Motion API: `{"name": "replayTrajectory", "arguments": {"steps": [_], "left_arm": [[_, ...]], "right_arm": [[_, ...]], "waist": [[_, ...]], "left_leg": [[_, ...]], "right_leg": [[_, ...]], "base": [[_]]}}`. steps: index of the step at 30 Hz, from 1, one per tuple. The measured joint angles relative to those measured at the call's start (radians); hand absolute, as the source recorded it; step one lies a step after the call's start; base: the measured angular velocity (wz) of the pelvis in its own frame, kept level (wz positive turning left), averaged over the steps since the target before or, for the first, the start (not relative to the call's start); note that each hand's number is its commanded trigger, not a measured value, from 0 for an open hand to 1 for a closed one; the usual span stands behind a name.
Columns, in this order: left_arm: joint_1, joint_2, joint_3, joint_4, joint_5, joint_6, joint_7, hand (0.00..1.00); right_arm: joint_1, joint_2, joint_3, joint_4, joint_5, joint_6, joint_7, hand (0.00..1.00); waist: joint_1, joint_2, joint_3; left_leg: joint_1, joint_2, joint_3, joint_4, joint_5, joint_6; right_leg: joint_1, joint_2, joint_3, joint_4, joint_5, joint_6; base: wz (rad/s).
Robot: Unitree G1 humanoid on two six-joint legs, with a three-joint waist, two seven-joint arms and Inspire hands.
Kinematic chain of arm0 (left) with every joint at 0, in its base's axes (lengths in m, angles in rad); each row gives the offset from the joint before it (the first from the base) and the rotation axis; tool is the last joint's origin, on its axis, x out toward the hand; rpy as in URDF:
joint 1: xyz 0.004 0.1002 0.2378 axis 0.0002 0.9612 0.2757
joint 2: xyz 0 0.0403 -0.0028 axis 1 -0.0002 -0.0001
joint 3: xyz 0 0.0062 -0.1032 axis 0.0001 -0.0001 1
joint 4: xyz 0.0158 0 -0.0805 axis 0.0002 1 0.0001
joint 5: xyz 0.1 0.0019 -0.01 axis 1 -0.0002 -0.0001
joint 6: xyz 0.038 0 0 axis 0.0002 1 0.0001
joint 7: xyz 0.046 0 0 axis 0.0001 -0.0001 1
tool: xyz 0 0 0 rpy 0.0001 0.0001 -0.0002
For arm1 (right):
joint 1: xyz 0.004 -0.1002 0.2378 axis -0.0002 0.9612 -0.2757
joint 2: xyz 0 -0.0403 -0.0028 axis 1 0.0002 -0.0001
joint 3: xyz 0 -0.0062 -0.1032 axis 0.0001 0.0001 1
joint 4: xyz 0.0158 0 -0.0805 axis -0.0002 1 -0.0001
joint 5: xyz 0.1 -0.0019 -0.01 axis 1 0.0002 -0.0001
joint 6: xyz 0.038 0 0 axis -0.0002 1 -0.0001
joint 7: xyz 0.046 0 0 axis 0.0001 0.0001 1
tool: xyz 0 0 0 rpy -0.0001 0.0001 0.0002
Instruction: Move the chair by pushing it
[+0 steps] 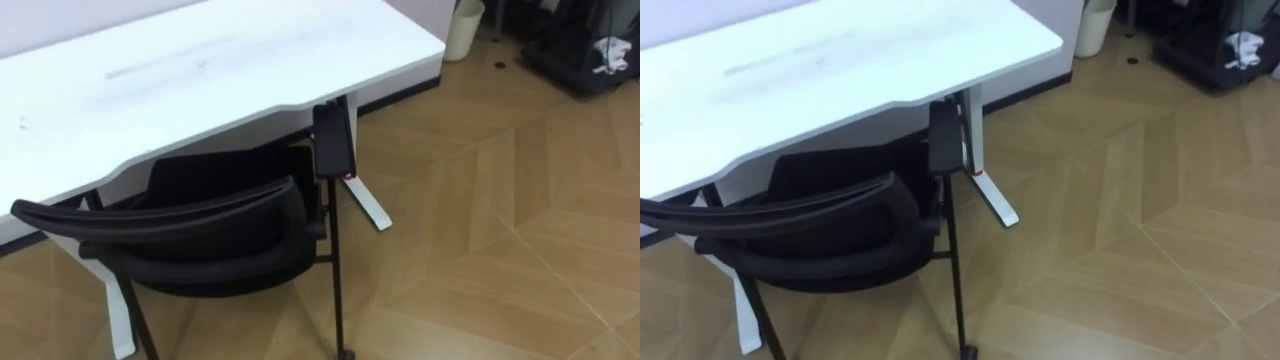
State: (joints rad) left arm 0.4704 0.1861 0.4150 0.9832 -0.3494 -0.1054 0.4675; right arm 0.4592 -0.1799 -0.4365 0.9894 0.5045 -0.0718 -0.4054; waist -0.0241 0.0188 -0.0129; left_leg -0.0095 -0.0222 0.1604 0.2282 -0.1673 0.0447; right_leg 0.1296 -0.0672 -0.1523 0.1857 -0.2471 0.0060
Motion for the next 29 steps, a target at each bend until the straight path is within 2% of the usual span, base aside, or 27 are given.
{"name": "replayTrajectory", "arguments": {"steps": [3,6,9,11,13,14,16,19,24,29], "left_arm": [[-0.041,-0.027,-0.108,0.095,0.032,0.048,-0.127,0.00],[-0.085,-0.029,-0.170,0.143,0.081,0.076,-0.193,0.00],[-0.152,-0.031,-0.245,0.145,0.149,0.112,-0.235,0.00],[-0.210,-0.039,-0.294,0.136,0.219,0.132,-0.255,0.00],[-0.267,-0.046,-0.322,0.119,0.277,0.149,-0.264,0.00],[-0.289,-0.050,-0.341,0.105,0.290,0.148,-0.268,0.00],[-0.326,-0.055,-0.369,0.096,0.302,0.138,-0.281,0.00],[-0.362,-0.060,-0.403,0.097,0.322,0.118,-0.304,0.00],[-0.347,-0.067,-0.424,0.099,0.319,0.116,-0.327,0.00],[-0.320,-0.075,-0.425,0.106,0.319,0.096,-0.330,0.00]], "right_arm": [[-0.091,0.001,0.111,0.184,-0.020,0.051,0.131,0.00],[-0.146,0.008,0.143,0.212,-0.033,0.070,0.190,0.00],[-0.199,0.024,0.196,0.216,-0.021,0.080,0.241,0.00],[-0.245,0.039,0.243,0.216,-0.024,0.094,0.279,0.00],[-0.276,0.053,0.277,0.213,-0.037,0.097,0.310,0.00],[-0.293,0.059,0.300,0.212,-0.039,0.097,0.333,0.00],[-0.317,0.060,0.322,0.212,-0.039,0.096,0.368,0.00],[-0.343,0.060,0.347,0.212,-0.061,0.095,0.420,0.00],[-0.333,0.060,0.387,0.212,-0.082,0.095,0.444,0.00],[-0.320,0.059,0.406,0.232,-0.092,0.094,0.453,0.00]], "waist": [[-0.001,0.000,0.0014],[-0.003,-0.001,0.0027],[-0.013,-0.010,0.0084],[-0.029,-0.019,0.0155],[-0.028,-0.026,0.0215],[-0.029,-0.029,0.0246],[-0.035,-0.030,0.0242],[-0.042,-0.032,0.0186],[-0.050,-0.028,0.0170],[-0.047,-0.033,0.0180]], "left_leg": [[0.004,-0.001,0.001,0.000,0.000,0.000],[0.008,-0.004,-0.002,0.005,0.000,0.001],[0.004,-0.009,-0.014,0.000,0.000,0.001],[-0.008,-0.013,-0.026,0.002,0.001,0.003],[-0.017,-0.013,-0.026,0.008,0.002,0.002],[-0.019,-0.013,-0.025,0.007,0.001,0.002],[-0.024,-0.022,-0.024,0.005,0.000,0.004],[-0.020,-0.023,-0.017,-0.011,0.000,0.004],[-0.007,-0.024,-0.007,-0.033,0.000,0.004],[0.006,-0.025,-0.001,-0.042,0.000,0.004]], "right_leg": [[0.004,0.000,-0.006,0.000,0.000,0.000],[0.009,0.004,-0.010,-0.002,0.000,0.000],[0.016,0.002,-0.023,-0.014,0.002,0.003],[0.015,0.001,-0.040,-0.017,0.002,0.003],[0.005,0.002,-0.041,-0.019,0.002,0.003],[0.002,0.002,-0.039,-0.021,0.003,0.003],[-0.002,0.000,-0.038,-0.022,0.002,0.003],[-0.008,-0.001,-0.028,-0.019,0.003,0.003],[-0.010,-0.002,-0.026,-0.018,0.003,0.003],[-0.005,-0.003,-0.025,-0.017,0.003,0.003]], "base": [[0.00],[0.02],[0.13],[0.18],[0.07],[-0.05],[-0.02],[-0.07],[-0.05],[-0.03]]}}
